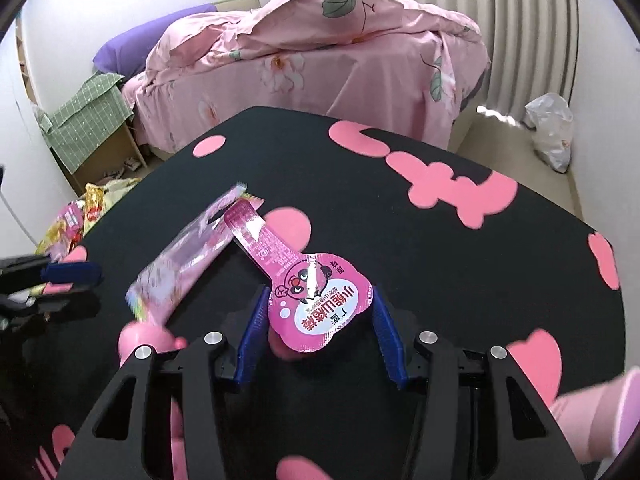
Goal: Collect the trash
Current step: 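Grasp the pink lollipop card with the right gripper while the left grasps the pink-and-clear wrapper, then carry the lollipop card and wrapper over the wastebasket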
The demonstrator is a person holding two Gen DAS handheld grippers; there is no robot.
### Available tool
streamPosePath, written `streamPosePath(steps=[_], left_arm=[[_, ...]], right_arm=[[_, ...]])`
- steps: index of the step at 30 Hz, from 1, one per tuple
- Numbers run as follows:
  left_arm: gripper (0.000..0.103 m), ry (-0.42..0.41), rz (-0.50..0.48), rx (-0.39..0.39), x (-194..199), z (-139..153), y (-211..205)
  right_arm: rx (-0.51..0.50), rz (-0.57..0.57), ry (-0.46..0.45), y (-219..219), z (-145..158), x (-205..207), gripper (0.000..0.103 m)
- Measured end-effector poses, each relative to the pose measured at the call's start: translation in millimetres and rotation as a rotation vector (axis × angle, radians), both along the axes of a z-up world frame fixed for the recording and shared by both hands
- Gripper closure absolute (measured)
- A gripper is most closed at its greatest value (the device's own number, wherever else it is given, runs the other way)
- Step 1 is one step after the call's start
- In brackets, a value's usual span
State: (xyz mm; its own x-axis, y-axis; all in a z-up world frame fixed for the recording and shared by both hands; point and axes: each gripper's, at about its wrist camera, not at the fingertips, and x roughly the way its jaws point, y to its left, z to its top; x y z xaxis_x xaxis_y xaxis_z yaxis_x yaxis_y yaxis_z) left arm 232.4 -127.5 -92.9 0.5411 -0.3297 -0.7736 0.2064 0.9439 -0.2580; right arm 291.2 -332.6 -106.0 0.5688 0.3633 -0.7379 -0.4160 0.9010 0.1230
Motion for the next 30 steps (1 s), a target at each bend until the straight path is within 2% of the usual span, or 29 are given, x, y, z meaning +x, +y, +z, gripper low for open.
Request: streamPosePath(steps=[4, 6, 13, 15, 17, 19, 25, 30], left_arm=[[0.048, -0.005, -0.048, 0.005, 15.9, -0.3, -20.6], [0.048, 0.009, -0.043, 0.020, 25.6, -3.3, -30.2], [0.050, 0.011, -0.029, 0.113, 46.4, -8.6, -53.3], [0.054, 0.012, -0.030, 0.148, 46.6, -8.5, -55.3], [0.062, 0.013, -0.034, 0.163, 44.7, -8.5, -53.7], [0.069, 0.016, -0.039, 0.157, 40.2, -8.5, -50.1], [0.074, 0.019, -0.057, 0.108, 16.0, -7.9, -34.7], [0.075, 0.029, -0.027, 0.041, -15.8, -5.2, -9.8]], right_arm=[[-0.013, -0.077, -0.039, -16.5, 6.4, -30.1, 0.056], [-0.015, -0.103, -0.062, -24.8, 9.9, -49.4, 0.056], [0.059, -0.178, -0.040, -52.7, 5.9, -86.0, 0.056], [0.082, -0.182, -0.026, -55.0, 3.7, -90.7, 0.056], [0.081, -0.177, -0.025, -52.4, 1.9, -96.3, 0.056], [0.084, -0.169, -0.023, -49.6, 1.3, -100.2, 0.056], [0.087, -0.151, -0.032, -39.8, 4.3, -120.3, 0.056], [0.092, -0.123, -0.024, -26.6, 5.8, -140.8, 0.056]])
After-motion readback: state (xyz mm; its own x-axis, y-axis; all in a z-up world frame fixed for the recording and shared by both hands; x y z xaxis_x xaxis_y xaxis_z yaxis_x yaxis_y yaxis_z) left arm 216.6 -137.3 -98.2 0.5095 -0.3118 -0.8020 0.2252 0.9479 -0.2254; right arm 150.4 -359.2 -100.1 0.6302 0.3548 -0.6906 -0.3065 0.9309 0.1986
